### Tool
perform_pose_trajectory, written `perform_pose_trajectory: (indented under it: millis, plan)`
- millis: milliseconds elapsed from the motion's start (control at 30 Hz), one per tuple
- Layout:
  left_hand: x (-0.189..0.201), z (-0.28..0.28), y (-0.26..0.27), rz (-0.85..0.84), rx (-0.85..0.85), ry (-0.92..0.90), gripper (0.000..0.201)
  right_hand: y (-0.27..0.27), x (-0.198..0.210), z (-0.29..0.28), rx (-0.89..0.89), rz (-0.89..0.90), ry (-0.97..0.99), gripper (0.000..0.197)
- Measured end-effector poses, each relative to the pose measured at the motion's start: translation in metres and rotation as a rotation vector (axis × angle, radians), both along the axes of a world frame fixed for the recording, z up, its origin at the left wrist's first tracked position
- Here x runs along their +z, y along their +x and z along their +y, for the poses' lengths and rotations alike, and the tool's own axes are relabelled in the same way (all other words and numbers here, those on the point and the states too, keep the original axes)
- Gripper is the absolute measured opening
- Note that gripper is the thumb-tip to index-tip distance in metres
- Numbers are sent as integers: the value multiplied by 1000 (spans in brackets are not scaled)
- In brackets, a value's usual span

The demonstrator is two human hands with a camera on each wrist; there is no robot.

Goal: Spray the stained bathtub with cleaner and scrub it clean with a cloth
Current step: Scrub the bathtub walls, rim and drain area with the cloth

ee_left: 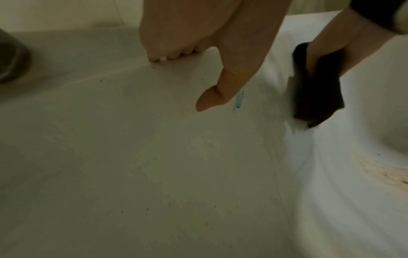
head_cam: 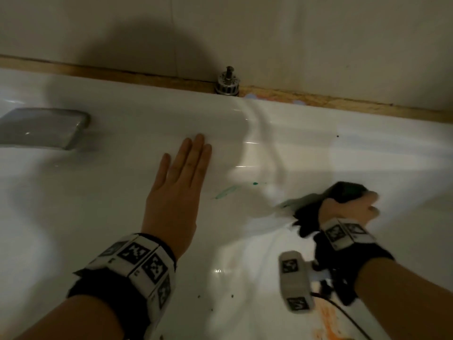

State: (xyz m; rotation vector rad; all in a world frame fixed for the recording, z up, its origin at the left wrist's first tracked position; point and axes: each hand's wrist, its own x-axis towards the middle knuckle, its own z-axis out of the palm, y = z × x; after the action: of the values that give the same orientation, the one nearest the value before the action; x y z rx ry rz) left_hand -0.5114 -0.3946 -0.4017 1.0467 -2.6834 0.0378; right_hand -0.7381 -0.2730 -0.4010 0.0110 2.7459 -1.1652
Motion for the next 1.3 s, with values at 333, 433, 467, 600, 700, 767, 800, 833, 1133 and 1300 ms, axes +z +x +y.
perform_pose_trajectory:
  millis: [333, 433, 467, 600, 700, 767, 800, 833, 1133, 1300]
  plan:
    - [5, -2, 4, -20, -25, -37, 88, 121, -41, -35, 706, -299, -179, 31]
    - [6, -3, 6, -16, -40, -44, 89, 98, -38, -6, 789, -174, -189, 19]
    - [6, -3, 5, -15, -43, -49, 89, 91, -30, 0, 730, -57, -199, 25]
    - [7, -2, 2, -14, -38, -59, 89, 70, 9, -2, 394, 396, -333, 30]
    - [6, 0, 2, -26, -32, -61, 89, 87, 5, -33, 389, 396, -274, 34]
    - [6, -1, 2, -11, -40, -75, 86, 111, -11, -51, 485, 422, -166, 47]
    - [6, -2, 2, 1, -45, -80, 84, 120, -17, -55, 569, 431, -124, 56]
    - [6, -2, 2, 12, -47, -82, 82, 124, -27, -57, 666, 483, -46, 66]
    - [0, -2, 2, 21, -46, -71, 82, 114, -64, -43, 1742, 627, 820, 40]
    - [0, 1, 0, 23, -20, -55, 87, 92, -41, -13, 1587, 565, 605, 52]
